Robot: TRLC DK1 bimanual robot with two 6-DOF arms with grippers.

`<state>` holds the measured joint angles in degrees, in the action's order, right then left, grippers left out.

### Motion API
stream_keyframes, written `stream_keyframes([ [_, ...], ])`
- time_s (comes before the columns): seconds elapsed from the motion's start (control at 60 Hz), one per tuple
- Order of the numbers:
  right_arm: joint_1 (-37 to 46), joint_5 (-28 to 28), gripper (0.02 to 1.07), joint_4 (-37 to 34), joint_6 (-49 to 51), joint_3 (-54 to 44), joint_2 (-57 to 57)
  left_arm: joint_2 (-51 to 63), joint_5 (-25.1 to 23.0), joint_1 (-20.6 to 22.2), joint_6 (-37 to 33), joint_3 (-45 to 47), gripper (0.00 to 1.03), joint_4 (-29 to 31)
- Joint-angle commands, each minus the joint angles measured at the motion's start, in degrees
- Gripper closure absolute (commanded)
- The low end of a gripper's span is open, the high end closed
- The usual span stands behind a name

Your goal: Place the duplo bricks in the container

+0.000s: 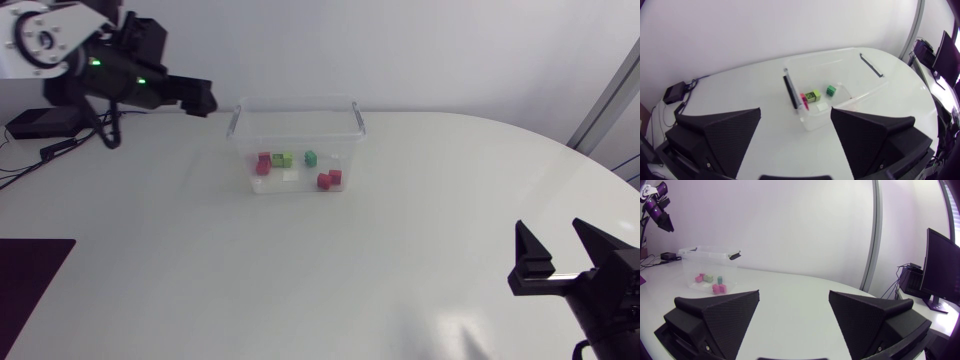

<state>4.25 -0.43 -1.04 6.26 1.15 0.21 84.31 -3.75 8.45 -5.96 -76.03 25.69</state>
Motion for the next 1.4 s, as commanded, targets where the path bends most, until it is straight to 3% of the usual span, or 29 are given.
stream_keyframes([
  [0.0, 0.3, -0.5, 0.07, 0.4, 0.7, -1.1, -0.5, -8.6, 0.3, -2.6, -2.4, 5.8, 0.04, -1.9],
  [0.317, 0.3, -0.5, 0.07, 0.4, 0.7, -1.1, -0.5, -39.3, -1.8, -10.2, -3.7, 34.6, 0.04, -13.0],
  [0.45, 0.3, -0.5, 0.07, 0.4, 0.7, -1.1, -0.5, -56.0, -1.8, -11.8, -0.5, 47.6, 0.04, -15.5],
  [1.383, -4.3, 0.4, 0.07, 1.0, -6.3, -1.1, -0.2, -84.3, 3.7, -8.4, 6.0, 76.0, 0.04, -25.7],
])
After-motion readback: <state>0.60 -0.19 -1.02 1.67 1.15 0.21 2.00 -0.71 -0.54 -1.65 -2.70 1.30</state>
